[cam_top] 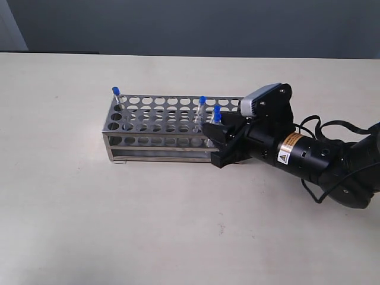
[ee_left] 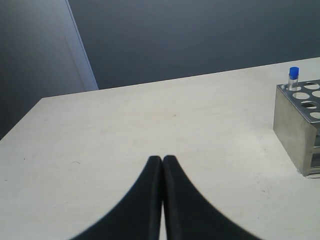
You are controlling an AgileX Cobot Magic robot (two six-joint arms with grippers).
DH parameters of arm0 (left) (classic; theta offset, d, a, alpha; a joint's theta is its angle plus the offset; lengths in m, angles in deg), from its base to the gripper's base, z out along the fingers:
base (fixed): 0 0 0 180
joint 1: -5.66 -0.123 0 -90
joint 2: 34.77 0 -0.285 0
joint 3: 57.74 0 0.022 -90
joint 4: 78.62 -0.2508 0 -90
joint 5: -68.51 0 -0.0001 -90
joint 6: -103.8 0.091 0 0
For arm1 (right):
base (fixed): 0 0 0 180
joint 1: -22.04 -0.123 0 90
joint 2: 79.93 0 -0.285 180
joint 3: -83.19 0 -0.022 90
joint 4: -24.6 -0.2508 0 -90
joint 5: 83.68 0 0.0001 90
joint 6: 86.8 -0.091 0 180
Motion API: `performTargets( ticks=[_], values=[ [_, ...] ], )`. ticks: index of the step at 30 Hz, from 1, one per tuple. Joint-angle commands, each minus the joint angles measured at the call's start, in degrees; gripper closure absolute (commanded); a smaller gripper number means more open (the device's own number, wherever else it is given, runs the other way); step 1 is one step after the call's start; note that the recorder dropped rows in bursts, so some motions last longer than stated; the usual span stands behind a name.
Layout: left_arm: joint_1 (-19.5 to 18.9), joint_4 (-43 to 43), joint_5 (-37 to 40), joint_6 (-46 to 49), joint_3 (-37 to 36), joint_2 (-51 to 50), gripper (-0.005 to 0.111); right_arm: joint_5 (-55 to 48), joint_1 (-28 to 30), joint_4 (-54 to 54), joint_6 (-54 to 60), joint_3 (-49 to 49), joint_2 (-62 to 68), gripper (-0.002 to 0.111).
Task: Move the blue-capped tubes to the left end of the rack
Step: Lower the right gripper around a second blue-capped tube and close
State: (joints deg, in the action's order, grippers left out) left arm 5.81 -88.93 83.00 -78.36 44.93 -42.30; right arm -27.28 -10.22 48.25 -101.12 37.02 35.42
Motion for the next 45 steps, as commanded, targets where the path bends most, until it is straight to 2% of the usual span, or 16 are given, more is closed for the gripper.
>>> performTargets(
  ticks=[1,9,16,22,25,29,31,37,45],
  values=[
    [0.4,0.1,-0.8,-0.2,0.1,-0.3,0.106,1.7,0.1,1.3,0.2,0.2,0.2,0.063],
    [0.4,0.1,-0.8,-0.2,0.1,-0.3,0.106,2.2,0.1,2.2,0.2,0.2,0.2,0.089],
    [0.4,0.1,-0.8,-0.2,0.1,-0.3,0.106,2.2,0.1,2.2,0.2,0.2,0.2,0.091],
    [0.4,0.1,-0.8,-0.2,0.1,-0.3,0.106,2.0,0.1,1.7,0.6,0.2,0.2,0.103],
    [0.4,0.1,-0.8,-0.2,0.1,-0.3,0.106,2.0,0.1,1.8,0.8,0.2,0.2,0.096],
    [0.4,0.1,-0.8,-0.2,0.1,-0.3,0.106,2.0,0.1,2.1,0.8,0.2,0.2,0.069],
    [0.4,0.1,-0.8,-0.2,0.1,-0.3,0.106,2.0,0.1,2.1,0.8,0.2,0.2,0.062],
    [0.4,0.1,-0.8,-0.2,0.1,-0.3,0.106,0.1,0.1,4.9,0.7,2.2,0.2,0.067],
    [0.4,0.1,-0.8,-0.2,0.1,-0.3,0.106,-5.2,0.1,7.2,-0.8,5.3,0.2,0.068]
  ],
)
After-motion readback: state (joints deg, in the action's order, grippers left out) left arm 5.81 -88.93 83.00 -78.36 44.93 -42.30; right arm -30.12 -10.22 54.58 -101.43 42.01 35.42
